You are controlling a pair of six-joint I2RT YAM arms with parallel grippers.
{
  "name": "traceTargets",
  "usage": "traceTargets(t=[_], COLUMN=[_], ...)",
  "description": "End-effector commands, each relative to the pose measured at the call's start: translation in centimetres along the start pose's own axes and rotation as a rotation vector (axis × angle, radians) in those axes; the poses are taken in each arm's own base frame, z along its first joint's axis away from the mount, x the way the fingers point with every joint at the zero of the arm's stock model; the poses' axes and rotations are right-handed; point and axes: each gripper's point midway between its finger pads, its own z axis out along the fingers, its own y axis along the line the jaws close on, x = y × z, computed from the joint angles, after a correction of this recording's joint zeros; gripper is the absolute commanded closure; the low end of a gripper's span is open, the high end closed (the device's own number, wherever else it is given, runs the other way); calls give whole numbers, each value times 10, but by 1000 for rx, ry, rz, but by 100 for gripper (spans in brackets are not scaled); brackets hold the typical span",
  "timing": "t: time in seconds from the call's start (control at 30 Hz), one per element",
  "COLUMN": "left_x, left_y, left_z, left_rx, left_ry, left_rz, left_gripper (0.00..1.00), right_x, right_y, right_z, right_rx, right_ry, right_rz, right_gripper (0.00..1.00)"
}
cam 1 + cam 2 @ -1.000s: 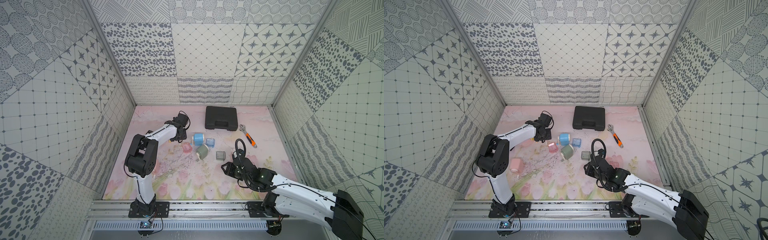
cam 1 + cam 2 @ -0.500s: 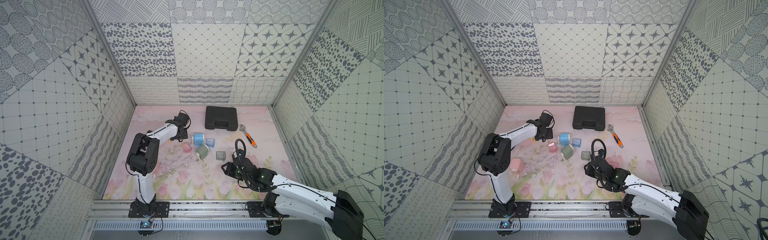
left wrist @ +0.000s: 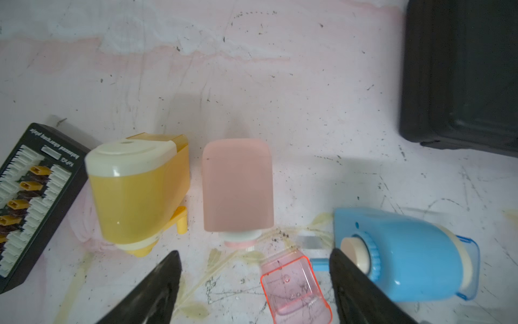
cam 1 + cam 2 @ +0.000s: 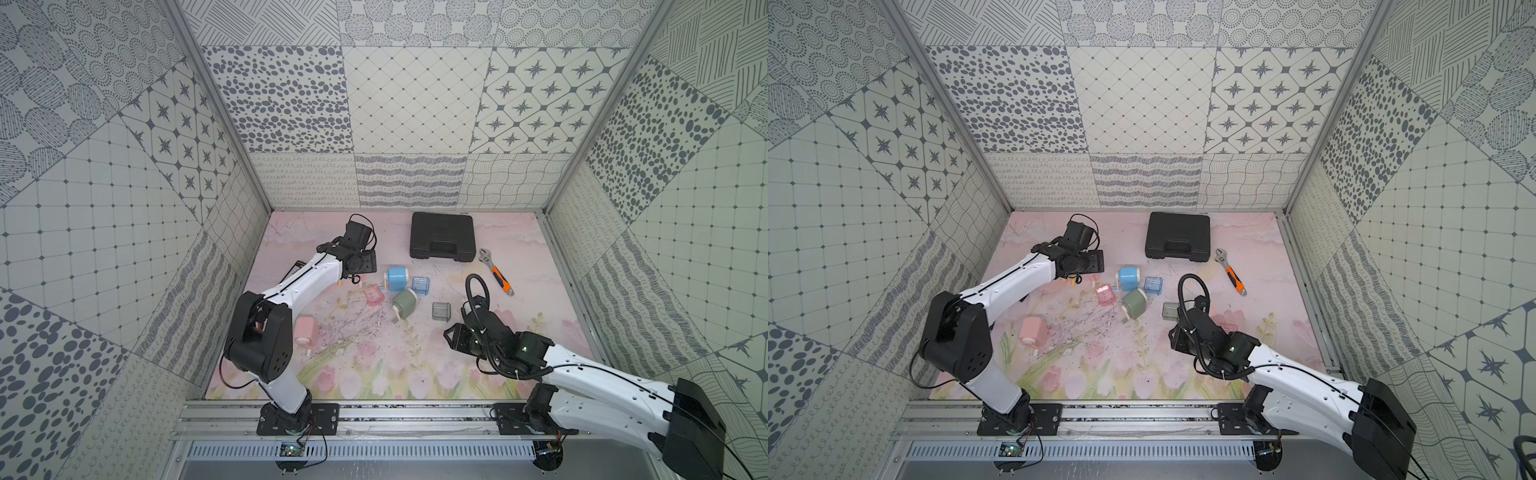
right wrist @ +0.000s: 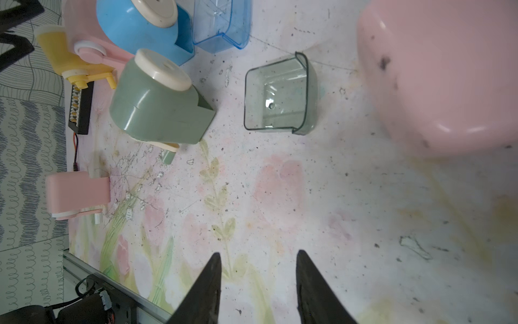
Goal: Put the tray back into the pencil sharpener
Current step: Place the pencil sharpener at the center of the board, then pick up the container from the center of the board.
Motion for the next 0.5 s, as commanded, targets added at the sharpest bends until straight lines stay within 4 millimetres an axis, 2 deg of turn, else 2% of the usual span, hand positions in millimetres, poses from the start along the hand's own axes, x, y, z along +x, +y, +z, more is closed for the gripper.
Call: traceTargets(t=[0.0,0.1,0.17,0.23,0.33,0.47], left_x=[-14,-16,-10,-4,4,21], left_y=[-2,20,53,77,106,129], left_z=[-49,-78,-96,-114,-142,-170], left_rx=[90,46,-80,-151,-231,-254], left_ry=[-143,-219,-254,-291,-368,-451], left_rz=[34,4,-76,-138,-200,-292], left_gripper=[18,20,22,22,22,23], right_x=[-22,-31,-36,-40,-47,-46], right_y=[32,66,91,115,151,191], right_z=[-6,1,12,23,46,85], right_rx=[-24,-43,-58,-76,-104,-130], right_ry=[-40,-17,4,22,45,89], right_rz=[-109,-244,-341,-420,-499,-577], right_gripper=[56,56,57,57,58,58])
